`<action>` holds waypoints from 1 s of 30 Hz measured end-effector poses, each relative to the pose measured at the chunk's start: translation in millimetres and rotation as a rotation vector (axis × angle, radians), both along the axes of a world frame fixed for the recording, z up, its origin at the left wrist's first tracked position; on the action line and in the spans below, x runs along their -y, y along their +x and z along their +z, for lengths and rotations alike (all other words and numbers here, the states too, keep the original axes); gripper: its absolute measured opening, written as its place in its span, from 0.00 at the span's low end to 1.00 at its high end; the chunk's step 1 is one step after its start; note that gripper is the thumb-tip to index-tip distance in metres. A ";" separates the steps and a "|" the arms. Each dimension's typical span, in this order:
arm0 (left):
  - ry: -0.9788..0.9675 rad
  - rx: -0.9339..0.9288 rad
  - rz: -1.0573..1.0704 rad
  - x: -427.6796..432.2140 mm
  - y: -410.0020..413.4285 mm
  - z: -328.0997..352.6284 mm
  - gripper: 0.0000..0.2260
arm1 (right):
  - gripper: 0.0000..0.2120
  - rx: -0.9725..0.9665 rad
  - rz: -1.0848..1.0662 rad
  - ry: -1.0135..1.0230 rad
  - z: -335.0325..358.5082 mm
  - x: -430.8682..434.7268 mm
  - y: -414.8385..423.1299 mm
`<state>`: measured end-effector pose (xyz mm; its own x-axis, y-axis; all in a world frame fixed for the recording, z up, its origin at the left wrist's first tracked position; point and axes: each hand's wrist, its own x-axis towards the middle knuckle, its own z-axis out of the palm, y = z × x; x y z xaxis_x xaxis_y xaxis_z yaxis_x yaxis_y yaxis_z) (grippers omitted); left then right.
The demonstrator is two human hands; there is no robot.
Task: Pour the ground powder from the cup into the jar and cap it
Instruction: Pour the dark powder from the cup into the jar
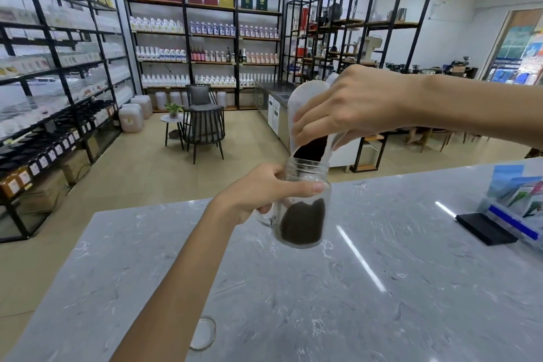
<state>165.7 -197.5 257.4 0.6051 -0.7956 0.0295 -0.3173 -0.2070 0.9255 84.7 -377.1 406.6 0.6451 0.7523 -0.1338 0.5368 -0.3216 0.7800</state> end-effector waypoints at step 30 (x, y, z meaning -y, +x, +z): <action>-0.146 -0.110 -0.108 -7.0 -23.8 36.0 0.16 | 0.17 0.198 0.279 0.062 24.7 24.0 -29.6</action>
